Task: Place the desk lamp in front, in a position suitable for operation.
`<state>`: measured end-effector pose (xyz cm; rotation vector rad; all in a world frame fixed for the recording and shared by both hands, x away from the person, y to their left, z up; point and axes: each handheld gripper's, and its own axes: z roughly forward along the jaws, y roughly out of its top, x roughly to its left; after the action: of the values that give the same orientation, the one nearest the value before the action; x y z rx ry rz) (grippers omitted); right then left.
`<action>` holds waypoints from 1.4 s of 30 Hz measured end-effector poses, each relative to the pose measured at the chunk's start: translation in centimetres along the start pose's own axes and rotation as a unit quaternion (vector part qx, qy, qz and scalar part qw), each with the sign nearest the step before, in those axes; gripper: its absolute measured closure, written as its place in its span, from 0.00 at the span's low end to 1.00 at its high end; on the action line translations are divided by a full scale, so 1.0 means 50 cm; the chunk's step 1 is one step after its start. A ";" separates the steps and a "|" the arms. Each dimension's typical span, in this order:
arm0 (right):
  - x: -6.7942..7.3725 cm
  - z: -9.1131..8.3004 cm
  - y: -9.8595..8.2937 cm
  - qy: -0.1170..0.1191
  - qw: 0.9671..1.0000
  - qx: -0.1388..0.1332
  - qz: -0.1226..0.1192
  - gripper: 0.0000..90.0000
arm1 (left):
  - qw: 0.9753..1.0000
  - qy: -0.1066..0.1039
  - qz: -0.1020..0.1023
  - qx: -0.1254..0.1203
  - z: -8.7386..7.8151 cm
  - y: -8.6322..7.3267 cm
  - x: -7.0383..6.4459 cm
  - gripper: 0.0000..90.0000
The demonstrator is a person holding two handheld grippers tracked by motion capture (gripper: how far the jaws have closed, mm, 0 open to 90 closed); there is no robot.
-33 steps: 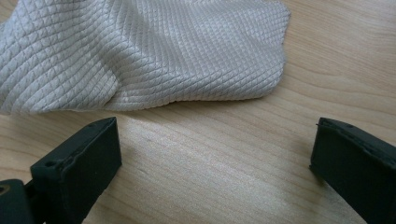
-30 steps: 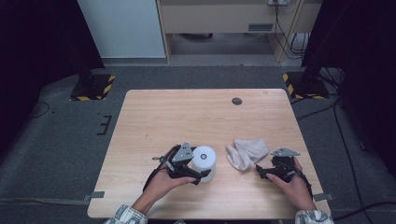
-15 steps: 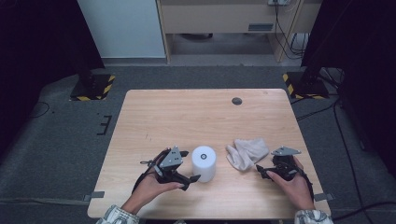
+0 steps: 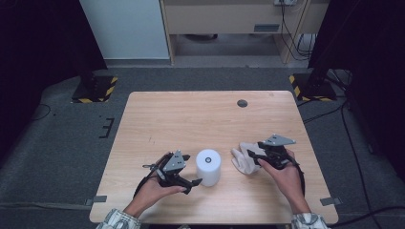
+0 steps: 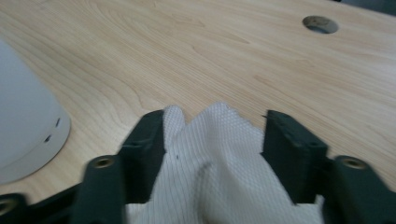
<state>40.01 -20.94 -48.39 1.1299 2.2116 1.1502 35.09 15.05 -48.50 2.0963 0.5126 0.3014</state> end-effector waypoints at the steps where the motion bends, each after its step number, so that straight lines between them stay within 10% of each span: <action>1: 0.002 0.010 0.003 0.000 1.000 0.005 0.002 0.36 | 1.000 0.001 -0.002 -0.001 0.003 0.000 0.001 0.04; 10: 0.028 0.063 -0.025 -0.001 0.997 0.074 -0.008 0.22 | 1.000 0.011 -0.008 -0.008 0.013 0.002 0.004 0.03; 18: 0.025 0.078 -0.044 0.002 0.994 0.104 -0.024 0.46 | 1.000 0.006 0.001 -0.008 0.020 0.005 -0.003 0.03; 26: 0.014 0.070 -0.049 -0.007 0.995 0.091 -0.038 0.84 | 1.000 0.001 0.008 -0.009 0.034 0.011 -0.014 0.03; 42: 0.024 0.005 -0.015 0.042 0.998 0.027 -0.029 0.89 | 1.000 0.006 0.009 -0.014 0.034 0.014 -0.018 0.03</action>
<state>39.11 -20.10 -49.15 1.0499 2.3346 1.1401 35.16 13.03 -48.85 2.0750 0.4946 0.3311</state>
